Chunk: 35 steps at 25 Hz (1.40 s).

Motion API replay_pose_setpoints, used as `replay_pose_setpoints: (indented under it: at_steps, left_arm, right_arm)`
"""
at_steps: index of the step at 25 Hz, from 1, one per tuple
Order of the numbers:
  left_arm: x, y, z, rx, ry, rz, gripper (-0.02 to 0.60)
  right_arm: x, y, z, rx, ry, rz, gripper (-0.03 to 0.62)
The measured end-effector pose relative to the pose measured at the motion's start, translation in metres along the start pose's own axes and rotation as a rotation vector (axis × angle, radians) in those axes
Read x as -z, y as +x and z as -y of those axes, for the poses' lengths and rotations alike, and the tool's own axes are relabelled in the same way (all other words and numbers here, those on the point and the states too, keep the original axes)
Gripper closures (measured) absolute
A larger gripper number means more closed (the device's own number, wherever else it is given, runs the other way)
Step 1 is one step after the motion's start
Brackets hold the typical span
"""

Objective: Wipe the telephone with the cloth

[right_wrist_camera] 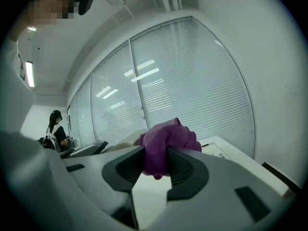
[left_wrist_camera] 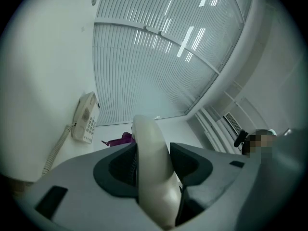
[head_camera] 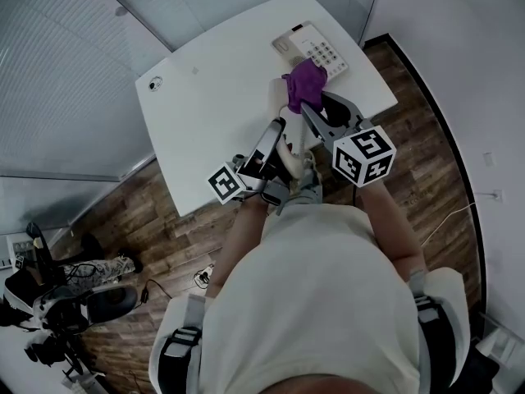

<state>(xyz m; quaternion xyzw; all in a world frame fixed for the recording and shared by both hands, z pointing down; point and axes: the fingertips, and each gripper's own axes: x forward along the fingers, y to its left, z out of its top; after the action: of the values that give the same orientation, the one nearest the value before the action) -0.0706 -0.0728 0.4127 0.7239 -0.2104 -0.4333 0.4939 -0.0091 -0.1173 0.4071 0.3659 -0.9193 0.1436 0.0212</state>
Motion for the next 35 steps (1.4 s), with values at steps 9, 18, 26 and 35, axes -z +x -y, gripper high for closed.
replay_pose_setpoints:
  at_steps: [9, 18, 26, 35]
  left_arm:
    - [-0.003, 0.002, 0.000, -0.003, 0.000, 0.018, 0.356]
    - [-0.011, 0.001, -0.001, -0.014, 0.009, 0.042, 0.356]
    - [-0.017, 0.003, -0.006, -0.020, -0.009, 0.055, 0.356]
    - [-0.018, 0.003, -0.006, -0.021, -0.007, 0.057, 0.356]
  right_arm:
    - [0.007, -0.010, -0.015, -0.069, 0.006, -0.015, 0.457]
    - [0.014, -0.012, -0.031, -0.147, 0.009, -0.023, 0.457]
    - [0.015, -0.012, -0.043, -0.213, 0.000, -0.033, 0.457]
    - [0.020, -0.010, -0.049, -0.258, 0.011, -0.058, 0.457]
